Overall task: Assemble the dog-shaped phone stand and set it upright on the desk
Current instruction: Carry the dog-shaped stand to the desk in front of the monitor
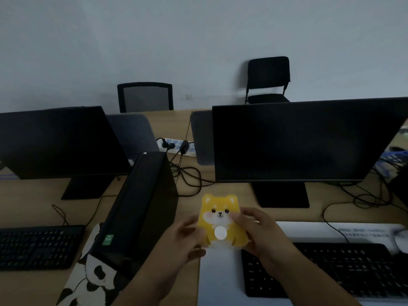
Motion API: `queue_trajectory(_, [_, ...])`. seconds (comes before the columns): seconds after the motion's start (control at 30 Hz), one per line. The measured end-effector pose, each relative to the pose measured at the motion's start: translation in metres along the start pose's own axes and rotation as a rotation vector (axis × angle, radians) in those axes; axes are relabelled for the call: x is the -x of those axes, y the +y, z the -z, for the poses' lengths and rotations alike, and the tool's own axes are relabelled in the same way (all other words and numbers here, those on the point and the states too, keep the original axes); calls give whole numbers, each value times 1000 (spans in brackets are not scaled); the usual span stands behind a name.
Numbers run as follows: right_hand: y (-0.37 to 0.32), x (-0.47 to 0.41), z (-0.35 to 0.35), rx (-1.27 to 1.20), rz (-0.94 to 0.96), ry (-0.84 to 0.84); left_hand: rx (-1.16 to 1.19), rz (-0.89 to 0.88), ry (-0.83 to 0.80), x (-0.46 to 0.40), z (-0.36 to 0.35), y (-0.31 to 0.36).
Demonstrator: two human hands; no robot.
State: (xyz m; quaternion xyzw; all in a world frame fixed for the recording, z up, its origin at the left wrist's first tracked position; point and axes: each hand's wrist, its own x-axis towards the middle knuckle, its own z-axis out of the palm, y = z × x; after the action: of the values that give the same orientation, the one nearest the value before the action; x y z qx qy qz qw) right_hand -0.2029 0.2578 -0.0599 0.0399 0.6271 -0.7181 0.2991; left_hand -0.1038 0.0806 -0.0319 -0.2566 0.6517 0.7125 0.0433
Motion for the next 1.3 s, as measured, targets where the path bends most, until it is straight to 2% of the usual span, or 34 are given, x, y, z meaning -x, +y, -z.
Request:
queue_trajectory(0.23, [57,-43,38,161,-105,172,15,162,-91,-63,-20,-68])
queue_trajectory(0.33, [65,-65,45,276,-83,222,59,178,-22,-99,-27,-92])
queue_trajectory(0.53, [75,-122,56,502,-66,214,-26,68,150,-170,-41,-126])
queue_trajectory(0.73, [86,-154,74,615,-112,246,-208,6,130,-210,-57,-152])
queue_trajectory(0.97, [98,-162,90,636,-150,259,-619,-156,146,-222,-69,-154])
queue_trajectory(1.3, [106,-162,100,595,-123,253,-639,-121,156,-227,-73,-158])
